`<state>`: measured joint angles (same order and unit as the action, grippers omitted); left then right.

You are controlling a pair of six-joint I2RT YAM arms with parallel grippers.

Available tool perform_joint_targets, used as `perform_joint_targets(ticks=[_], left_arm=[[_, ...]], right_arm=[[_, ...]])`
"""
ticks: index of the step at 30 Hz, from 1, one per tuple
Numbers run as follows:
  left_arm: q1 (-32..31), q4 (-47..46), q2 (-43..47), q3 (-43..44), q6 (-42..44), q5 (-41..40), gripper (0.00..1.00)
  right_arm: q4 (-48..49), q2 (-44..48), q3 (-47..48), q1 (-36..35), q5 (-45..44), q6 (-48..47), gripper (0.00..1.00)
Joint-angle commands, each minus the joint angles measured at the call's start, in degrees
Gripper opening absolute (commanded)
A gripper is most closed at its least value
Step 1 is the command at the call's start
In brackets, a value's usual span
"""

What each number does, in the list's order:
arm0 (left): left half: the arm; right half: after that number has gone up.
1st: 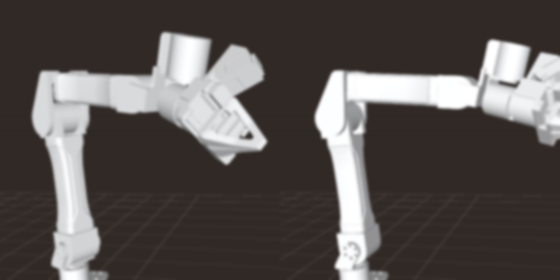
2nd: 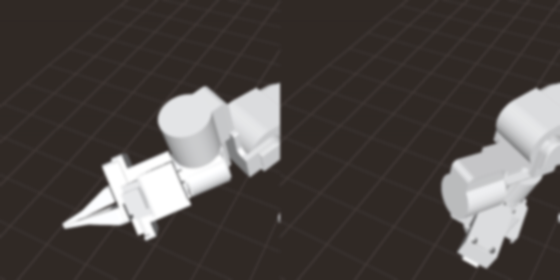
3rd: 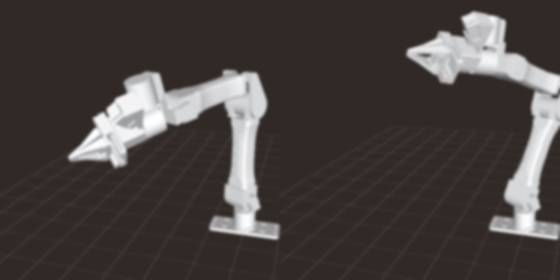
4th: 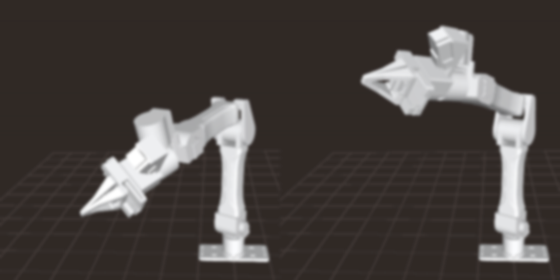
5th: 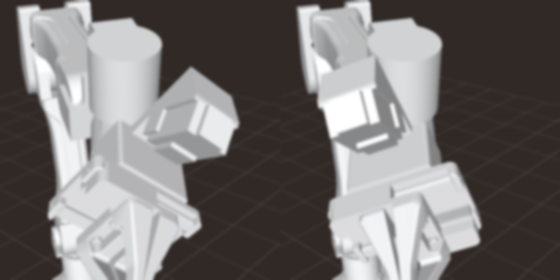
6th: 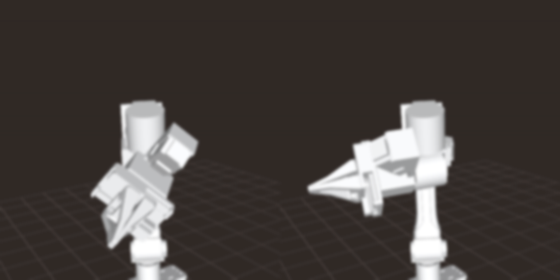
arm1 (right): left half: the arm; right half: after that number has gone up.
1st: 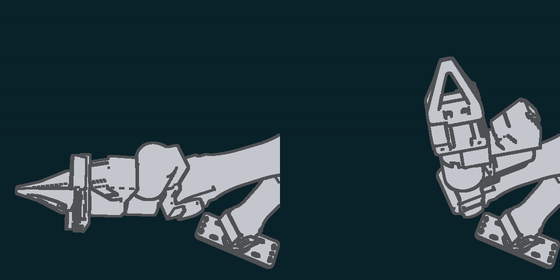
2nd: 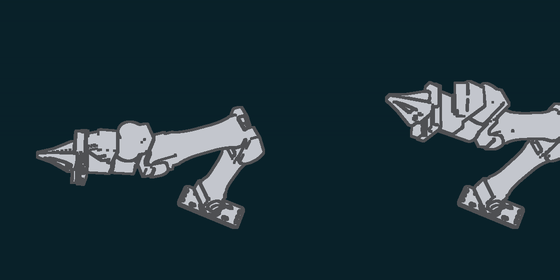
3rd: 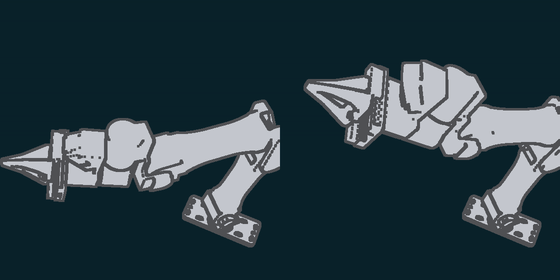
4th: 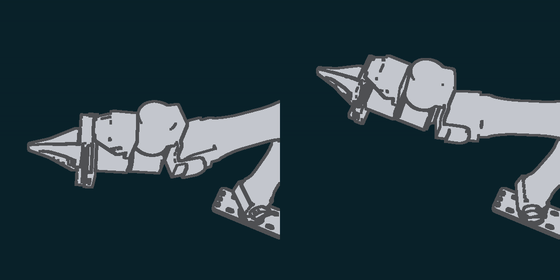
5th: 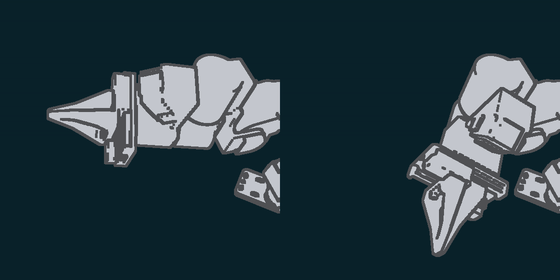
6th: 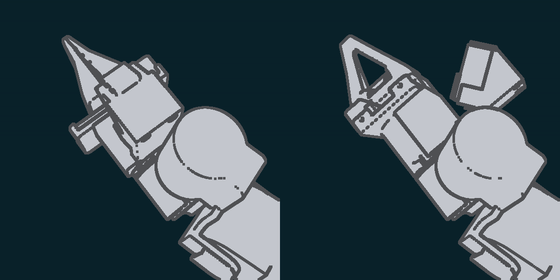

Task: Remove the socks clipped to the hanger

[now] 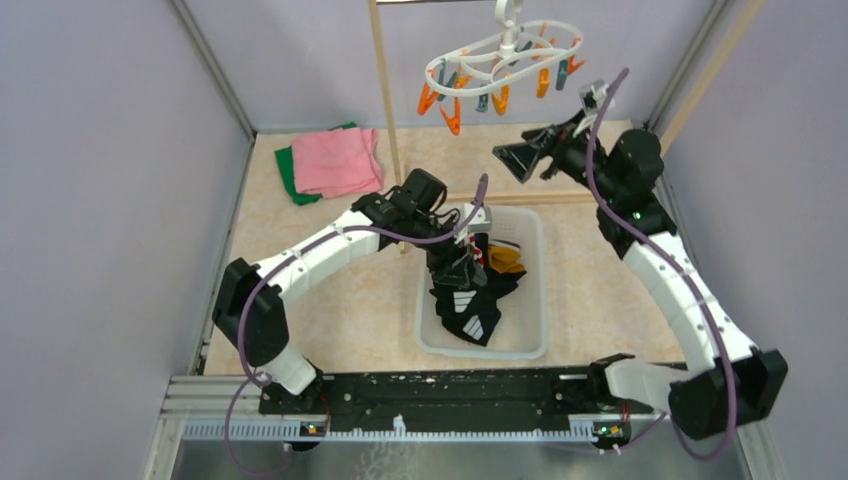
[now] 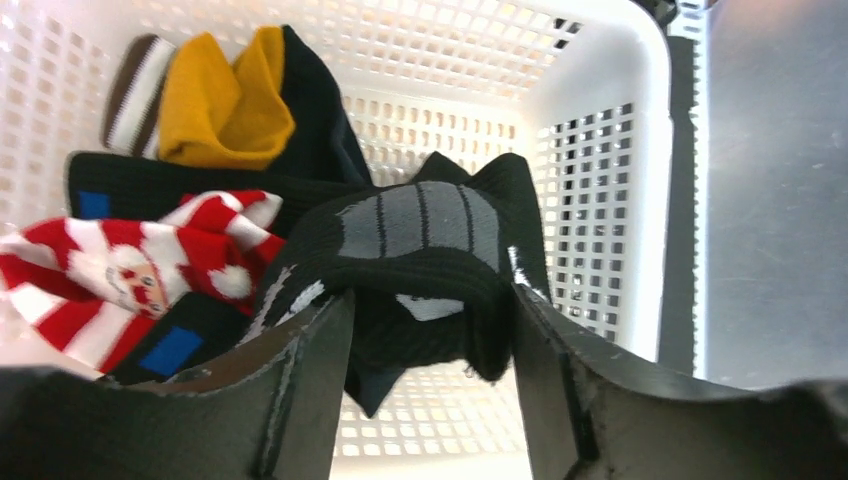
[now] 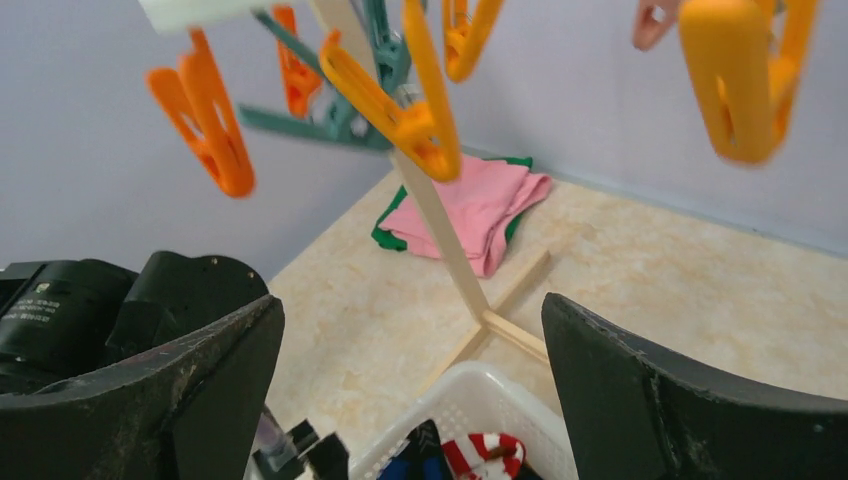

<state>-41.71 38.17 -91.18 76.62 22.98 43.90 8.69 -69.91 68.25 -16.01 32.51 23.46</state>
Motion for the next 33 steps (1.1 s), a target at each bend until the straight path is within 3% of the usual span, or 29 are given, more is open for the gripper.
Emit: perform_joint_targets(ticks=[1, 3, 5, 6, 9, 12, 18, 23, 27, 31, 33], left_arm=[[-2.63, 0.26, -1.73, 4.59, 6.36, -5.88, 0.69], [-5.48, 1.27, -2.04, 5.1, 7.77, -6.85, 0.79], [-6.96, 2.66, -2.23, 5.75, 8.73, -7.3, 0.97], [-7.01, 3.58, -2.14, 6.54, 8.82, -6.95, 0.98], [-6.85, 9.45, -1.81, 11.56, 8.8, -9.77, 0.99], [-5.18, 14.8, -0.04, 15.9, 9.95, -10.39, 0.99], [0.29, 18.22, 5.96, 14.15, 11.81, -11.04, 0.99], [13.67, 19.25, 8.18, 11.06, 12.71, -6.18, 0.99], [22.39, 13.94, 12.2, 2.07, 12.51, -4.96, 0.99], [28.54, 8.71, 15.55, -6.05, 12.26, -5.96, 0.99], [31.34, 7.95, 15.71, -7.42, 11.34, -5.1, 0.99]], right_arm=[[-8.16, 8.79, -6.93, -0.34, -8.59, -1.71, 0.99], [-12.26, 12.39, -11.18, -0.29, -10.84, -1.57, 0.99], [-15.53, 15.86, -14.95, -0.33, -12.18, -1.3, 0.99], [-17.27, 17.42, -16.42, -0.38, -12.45, -1.44, 0.99], [-21.4, 20.39, -20.23, -2.07, -12.24, -1.73, 0.98], [-20.4, 20.04, -23.88, -7.43, -13.27, -0.32, 0.89], [-11.91, 14.62, -29.8, -17.58, -14.51, 3.97, 0.61], [-6.69, 6.73, -36.62, -20.75, -16.05, 8.02, 0.27], [-3.48, 2.2, -43.46, -20.78, -21.99, 10.21, 0.23], [-4.63, -0.18, -44.53, -20.73, -27.09, 10.84, 0.21], [-8.04, 1.54, -42.13, -20.74, -28.49, 10.5, 0.26]])
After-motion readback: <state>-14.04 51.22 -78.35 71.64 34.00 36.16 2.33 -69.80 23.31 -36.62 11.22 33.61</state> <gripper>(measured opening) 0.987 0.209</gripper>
